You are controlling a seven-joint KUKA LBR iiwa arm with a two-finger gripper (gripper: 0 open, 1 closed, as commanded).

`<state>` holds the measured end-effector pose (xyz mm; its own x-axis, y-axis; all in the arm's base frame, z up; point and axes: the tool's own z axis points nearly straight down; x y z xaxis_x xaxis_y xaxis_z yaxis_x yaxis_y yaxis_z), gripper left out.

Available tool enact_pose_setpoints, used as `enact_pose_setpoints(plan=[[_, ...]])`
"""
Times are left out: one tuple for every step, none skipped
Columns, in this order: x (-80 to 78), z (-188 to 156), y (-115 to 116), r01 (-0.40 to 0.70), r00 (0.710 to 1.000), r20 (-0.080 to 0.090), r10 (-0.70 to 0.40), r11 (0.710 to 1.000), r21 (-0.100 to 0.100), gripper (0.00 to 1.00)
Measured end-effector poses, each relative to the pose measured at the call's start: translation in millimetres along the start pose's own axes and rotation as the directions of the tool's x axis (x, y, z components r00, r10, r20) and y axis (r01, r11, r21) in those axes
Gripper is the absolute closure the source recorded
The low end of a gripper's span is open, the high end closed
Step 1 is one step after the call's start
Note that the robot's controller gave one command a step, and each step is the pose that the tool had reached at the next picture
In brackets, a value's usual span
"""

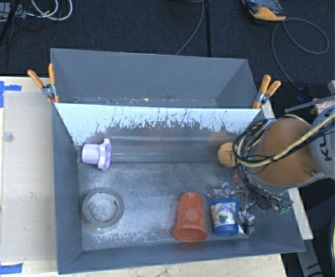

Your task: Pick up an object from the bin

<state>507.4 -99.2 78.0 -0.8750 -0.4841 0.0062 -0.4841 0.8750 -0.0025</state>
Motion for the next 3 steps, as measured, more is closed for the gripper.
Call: enact_pose_setpoints(plan=[[0.0, 0.1, 0.0, 0.003, 1.0, 0.0, -0.003, 1.0, 0.0, 1.0], [0.0, 0.1, -0.1, 0.004, 1.0, 0.0, -0.004, 1.0, 0.001, 1.0], [0.0, 0.1, -0.1, 0.006, 1.0, 0.0, -0.006, 1.0, 0.001, 1.0]])
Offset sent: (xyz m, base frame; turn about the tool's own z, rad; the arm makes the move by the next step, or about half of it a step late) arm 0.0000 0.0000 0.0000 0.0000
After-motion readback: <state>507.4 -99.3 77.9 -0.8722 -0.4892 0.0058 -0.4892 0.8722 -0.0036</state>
